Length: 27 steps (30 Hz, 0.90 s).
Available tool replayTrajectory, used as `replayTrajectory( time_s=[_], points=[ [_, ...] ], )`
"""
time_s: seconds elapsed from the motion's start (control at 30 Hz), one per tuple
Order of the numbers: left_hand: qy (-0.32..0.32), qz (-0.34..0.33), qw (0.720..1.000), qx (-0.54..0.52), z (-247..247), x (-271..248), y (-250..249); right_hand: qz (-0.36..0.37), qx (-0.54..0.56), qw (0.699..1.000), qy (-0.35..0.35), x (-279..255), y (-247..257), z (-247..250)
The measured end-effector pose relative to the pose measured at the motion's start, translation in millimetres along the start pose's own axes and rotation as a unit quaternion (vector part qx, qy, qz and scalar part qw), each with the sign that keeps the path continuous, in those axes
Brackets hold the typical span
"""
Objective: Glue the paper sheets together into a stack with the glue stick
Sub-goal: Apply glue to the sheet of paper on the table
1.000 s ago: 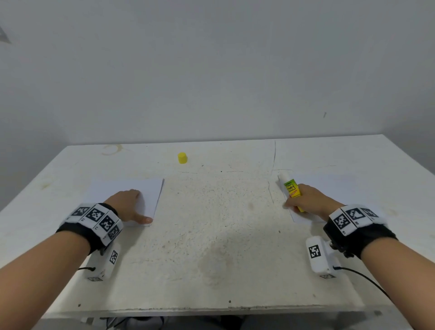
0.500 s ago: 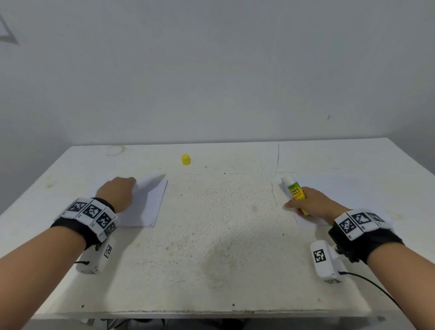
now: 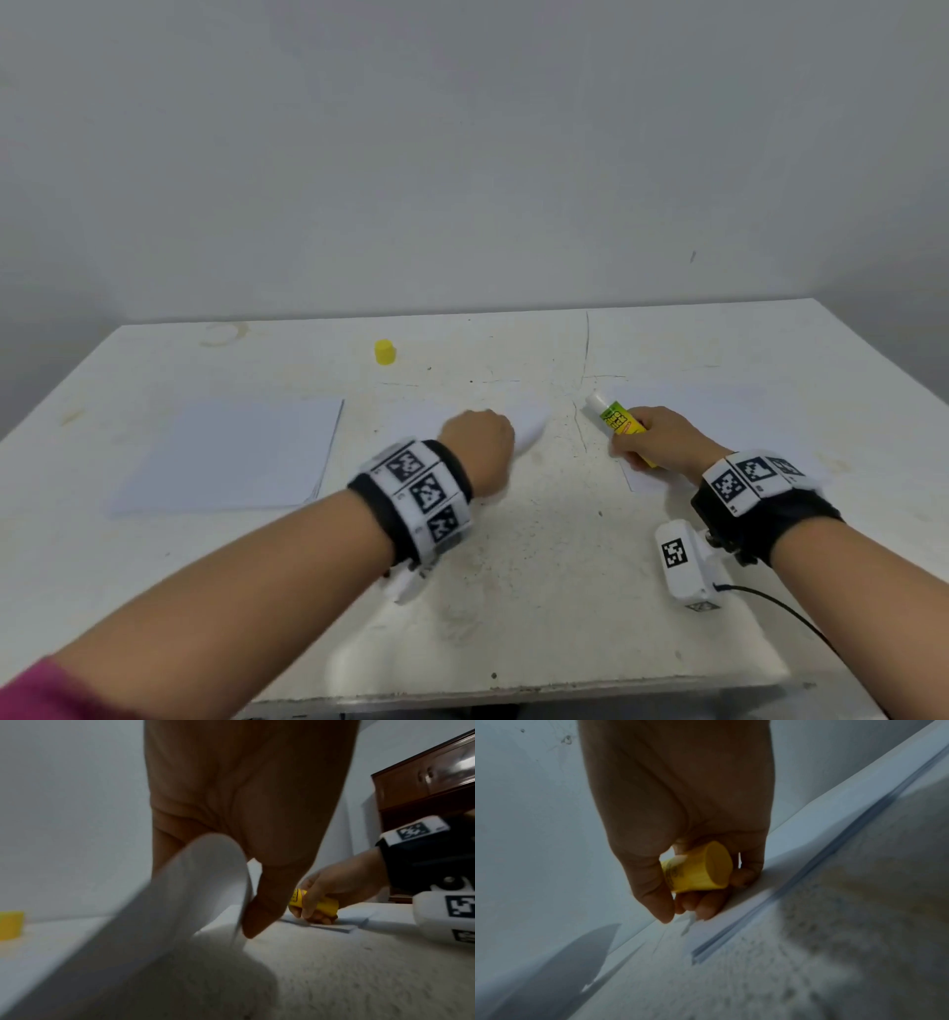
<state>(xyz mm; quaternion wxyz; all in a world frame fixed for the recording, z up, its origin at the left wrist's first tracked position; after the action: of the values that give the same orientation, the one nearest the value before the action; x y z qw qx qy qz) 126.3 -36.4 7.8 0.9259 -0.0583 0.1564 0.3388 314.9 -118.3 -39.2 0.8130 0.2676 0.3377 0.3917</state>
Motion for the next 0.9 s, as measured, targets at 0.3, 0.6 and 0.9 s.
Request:
replayTrajectory(
  time_s=[0.3, 0.6, 0.9],
  points=[
    [0.105, -0.059, 0.992, 0.021, -25.0, 23.4, 0.6, 0.029, 0.042, 0.999, -0.018, -5.2, -2.6, 10.9],
    [0.134, -0.141, 0.980, 0.053, -34.3, 26.1, 30.1, 0.087, 0.062, 0.993, -0.044, -21.4, 36.4, 31.7],
    [0.087, -0.110, 0.985, 0.105, -32.6, 36.8, 36.7, 0.134, -0.064, 0.987, -0.063, 16.3, 107.9, 20.3]
  ],
)
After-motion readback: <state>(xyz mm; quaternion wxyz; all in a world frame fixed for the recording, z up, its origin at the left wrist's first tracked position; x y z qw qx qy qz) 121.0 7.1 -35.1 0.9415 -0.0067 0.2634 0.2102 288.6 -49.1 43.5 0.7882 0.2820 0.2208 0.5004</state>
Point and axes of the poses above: each hand's wrist, its own x-axis towards the middle knuckle, its own z-axis out of the back of the hand, y = z × x, the point moved 8 cm from there along x, towards the middle knuckle, and after that the axes turned 2 degrees about y, right-handed, at the moved point
